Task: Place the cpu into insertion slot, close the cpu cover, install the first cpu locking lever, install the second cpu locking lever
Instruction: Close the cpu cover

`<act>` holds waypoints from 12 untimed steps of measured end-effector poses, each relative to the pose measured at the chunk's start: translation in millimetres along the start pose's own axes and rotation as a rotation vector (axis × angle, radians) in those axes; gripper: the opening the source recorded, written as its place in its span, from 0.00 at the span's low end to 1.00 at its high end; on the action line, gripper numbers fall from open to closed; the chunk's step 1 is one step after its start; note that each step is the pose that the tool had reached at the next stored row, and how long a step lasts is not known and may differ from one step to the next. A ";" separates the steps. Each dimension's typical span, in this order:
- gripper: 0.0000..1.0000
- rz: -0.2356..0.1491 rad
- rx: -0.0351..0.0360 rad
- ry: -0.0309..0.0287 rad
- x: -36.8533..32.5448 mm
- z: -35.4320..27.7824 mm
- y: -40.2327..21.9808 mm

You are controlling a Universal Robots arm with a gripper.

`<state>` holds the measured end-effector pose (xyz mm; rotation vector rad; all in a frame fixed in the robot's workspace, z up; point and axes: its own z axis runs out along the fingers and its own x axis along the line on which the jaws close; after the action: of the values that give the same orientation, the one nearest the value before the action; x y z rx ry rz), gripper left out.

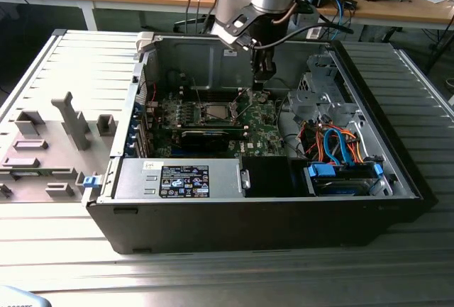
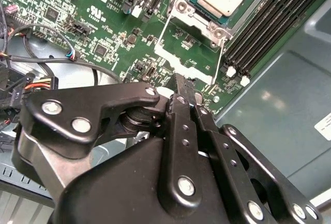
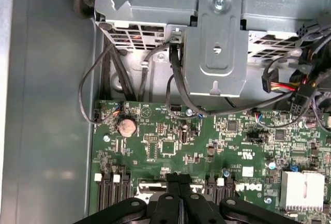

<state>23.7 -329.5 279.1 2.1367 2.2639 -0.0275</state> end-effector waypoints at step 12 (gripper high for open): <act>0.11 0.000 0.0005 0.0001 0.4 9.8 10.6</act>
<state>34.3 -328.9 269.4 2.1371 2.2642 -0.0280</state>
